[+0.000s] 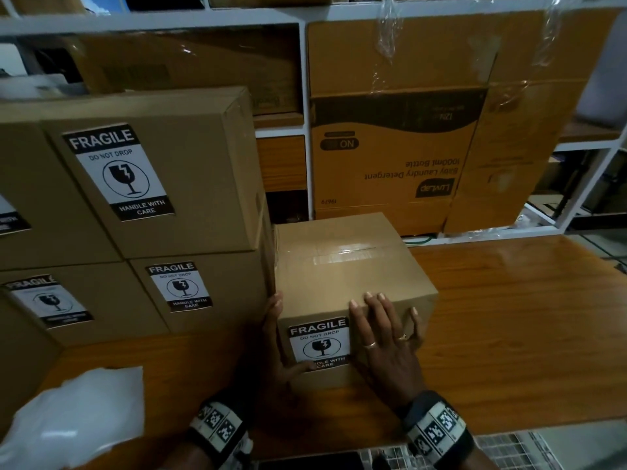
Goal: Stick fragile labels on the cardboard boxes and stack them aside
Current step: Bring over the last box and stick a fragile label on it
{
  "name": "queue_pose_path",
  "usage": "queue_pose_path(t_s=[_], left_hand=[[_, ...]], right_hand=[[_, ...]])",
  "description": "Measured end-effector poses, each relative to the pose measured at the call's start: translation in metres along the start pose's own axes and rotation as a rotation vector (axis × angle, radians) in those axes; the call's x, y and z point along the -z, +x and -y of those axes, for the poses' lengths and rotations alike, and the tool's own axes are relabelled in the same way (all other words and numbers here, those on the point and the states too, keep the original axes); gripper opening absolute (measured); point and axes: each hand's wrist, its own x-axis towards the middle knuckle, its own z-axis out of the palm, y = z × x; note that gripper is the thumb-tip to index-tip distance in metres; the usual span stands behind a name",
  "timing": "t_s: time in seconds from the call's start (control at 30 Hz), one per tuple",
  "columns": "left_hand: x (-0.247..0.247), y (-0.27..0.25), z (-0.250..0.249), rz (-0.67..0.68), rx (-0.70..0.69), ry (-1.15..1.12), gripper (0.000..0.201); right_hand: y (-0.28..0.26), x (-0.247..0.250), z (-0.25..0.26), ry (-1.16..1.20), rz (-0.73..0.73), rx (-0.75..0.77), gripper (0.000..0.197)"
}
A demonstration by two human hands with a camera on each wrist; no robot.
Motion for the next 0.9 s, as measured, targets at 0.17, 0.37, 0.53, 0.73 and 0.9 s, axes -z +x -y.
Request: queue_pose_path(t_s=[0.17, 0.37, 0.53, 0.73, 0.9], left_hand=[[0.019, 0.003, -0.001, 0.020, 0.094, -0.064, 0.076], [0.029, 0.002, -0.022, -0.009, 0.166, -0.025, 0.068], [0.016, 0.008, -0.030, -0.086, 0.319, -0.010, 0.077], [0.032, 0.047, -0.017, -0.095, 0.339, -0.064, 0.071], [0.037, 0.078, 0.013, -0.074, 0.350, -0.027, 0.074]], right_hand=[[0.018, 0.020, -0.012, 0.208, -0.077, -0.155, 0.068], [0.001, 0.033, -0.052, 0.587, 0.071, -0.425, 0.103], [0.009, 0.020, -0.058, 0.589, 0.114, -0.408, 0.118], [0.047, 0.017, -0.058, 0.616, 0.092, -0.412, 0.110], [0.095, 0.002, -0.057, 0.561, 0.076, -0.383, 0.102]])
